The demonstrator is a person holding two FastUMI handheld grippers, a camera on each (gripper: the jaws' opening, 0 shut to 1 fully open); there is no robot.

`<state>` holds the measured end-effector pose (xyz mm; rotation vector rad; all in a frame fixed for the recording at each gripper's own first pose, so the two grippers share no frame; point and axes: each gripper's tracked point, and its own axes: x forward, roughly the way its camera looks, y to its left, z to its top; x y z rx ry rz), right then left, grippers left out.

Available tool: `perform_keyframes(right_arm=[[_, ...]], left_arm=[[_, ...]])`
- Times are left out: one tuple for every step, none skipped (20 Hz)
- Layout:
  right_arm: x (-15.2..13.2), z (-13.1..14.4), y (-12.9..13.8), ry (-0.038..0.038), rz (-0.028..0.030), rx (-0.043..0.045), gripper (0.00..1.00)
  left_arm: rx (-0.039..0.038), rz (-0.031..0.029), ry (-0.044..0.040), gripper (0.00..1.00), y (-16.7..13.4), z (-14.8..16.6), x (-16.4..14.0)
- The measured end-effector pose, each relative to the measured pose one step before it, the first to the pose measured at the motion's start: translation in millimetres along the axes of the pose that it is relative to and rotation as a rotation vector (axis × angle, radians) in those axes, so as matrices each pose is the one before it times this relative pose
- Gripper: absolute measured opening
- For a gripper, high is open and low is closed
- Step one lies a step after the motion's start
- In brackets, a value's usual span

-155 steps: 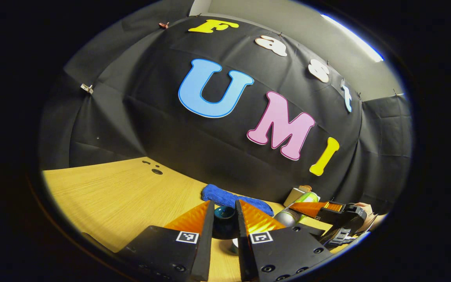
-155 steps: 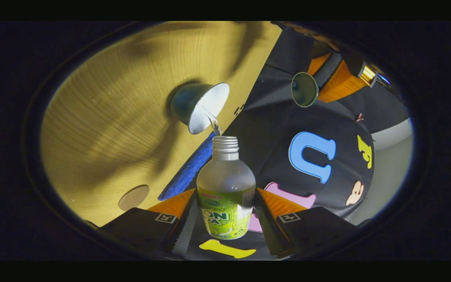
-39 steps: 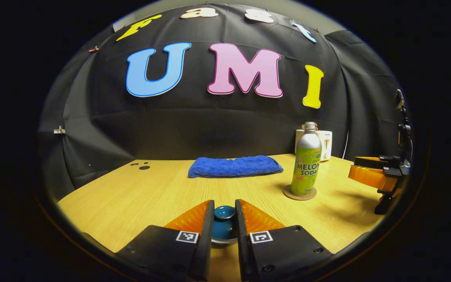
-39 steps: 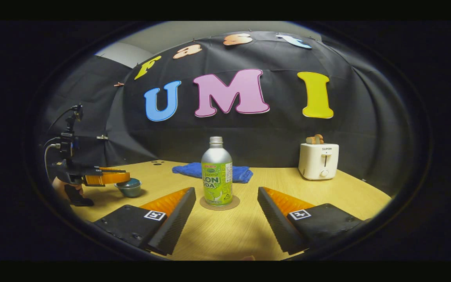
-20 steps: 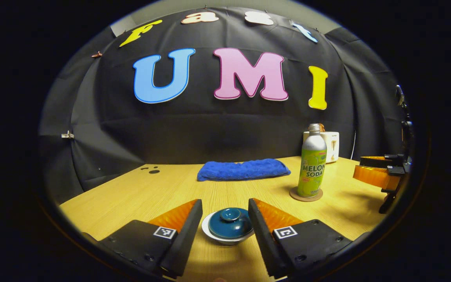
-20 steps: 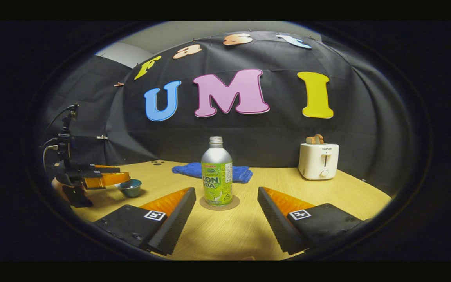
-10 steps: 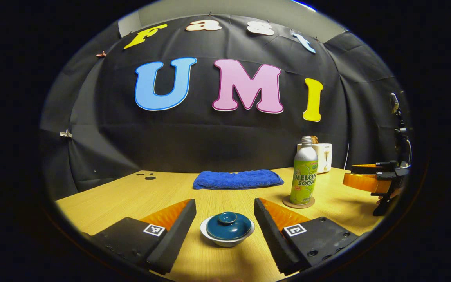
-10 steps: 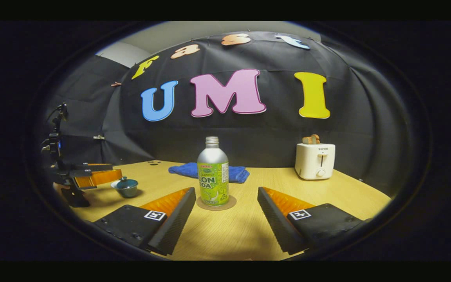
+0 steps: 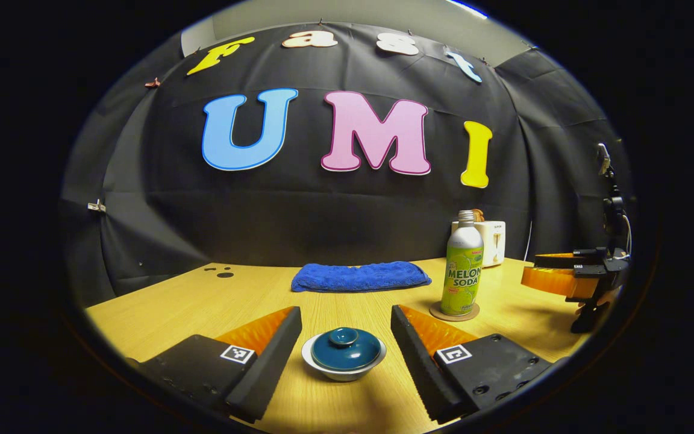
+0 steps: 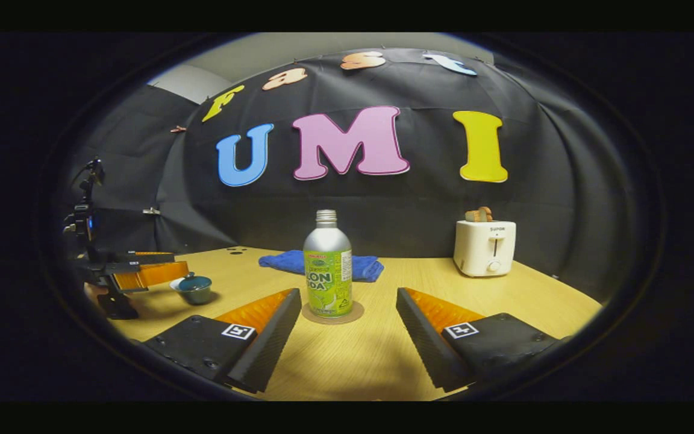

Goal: Open the teacup lid with one hand, grasp the water bottle and pour water into the teacup with the other hand; after pouring, place the water bottle on the coaster and then close the teacup lid.

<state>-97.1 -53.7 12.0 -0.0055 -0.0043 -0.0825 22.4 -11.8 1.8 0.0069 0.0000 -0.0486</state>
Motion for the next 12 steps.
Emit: perform_keyframes(right_arm=[[-0.28,0.19,0.03,-0.00006,0.00016,-0.00035,0.98],[0.08,-0.07,-0.16,0.00028,-0.00019,0.00033,0.98],[-0.08,-0.25,0.19,-0.00020,0.00011,-0.00021,0.98],[0.07,-0.01,-0.20,0.00051,-0.00061,0.00037,0.98],[0.59,0.45,-0.53,-0.00009,-0.00254,-0.00067,0.98],[1.27,0.11,-0.06,0.00041,-0.00130,0.00004,0.98],[-0.93,0.09,-0.21,-0.00029,-0.00023,-0.00020,0.98],[-0.55,-0.21,-0.24,0.00010,-0.00014,0.00016,0.98],[-0.17,0.06,0.51,-0.00022,0.00004,-0.00029,0.98],[-0.06,0.15,0.08,-0.00009,-0.00023,0.00038,0.98],[-0.18,-0.22,0.10,-0.00011,0.00003,-0.00033,0.98],[-0.04,-0.25,-0.41,0.00002,-0.00008,0.00010,0.98]], left_arm=[[0.00022,-0.00026,0.00002,0.94,-0.26,-0.27,0.06],[-0.00002,-0.00075,-0.00029,0.94,-0.23,0.34,0.00],[-0.00001,-0.00001,-0.00010,0.94,-0.33,-0.11,0.16],[-0.00003,0.00004,0.00011,0.94,-0.01,0.28,0.05],[-0.00030,0.00023,0.00015,0.94,0.23,-0.38,-0.23],[0.00011,-0.00001,0.00013,0.94,-0.15,0.28,0.02],[-0.00016,0.00010,0.00006,0.94,-0.35,-0.10,-0.04],[0.00006,-0.00010,0.00009,0.94,0.07,0.24,0.10],[-0.00007,0.00003,-0.00010,0.94,0.05,-0.23,0.03],[-0.00002,-0.00003,0.00005,0.94,-0.04,0.34,-0.11],[-0.00005,0.00008,-0.00013,0.94,0.08,-0.40,-0.28],[-0.00007,0.00003,-0.00007,0.94,-0.17,0.34,0.26]])
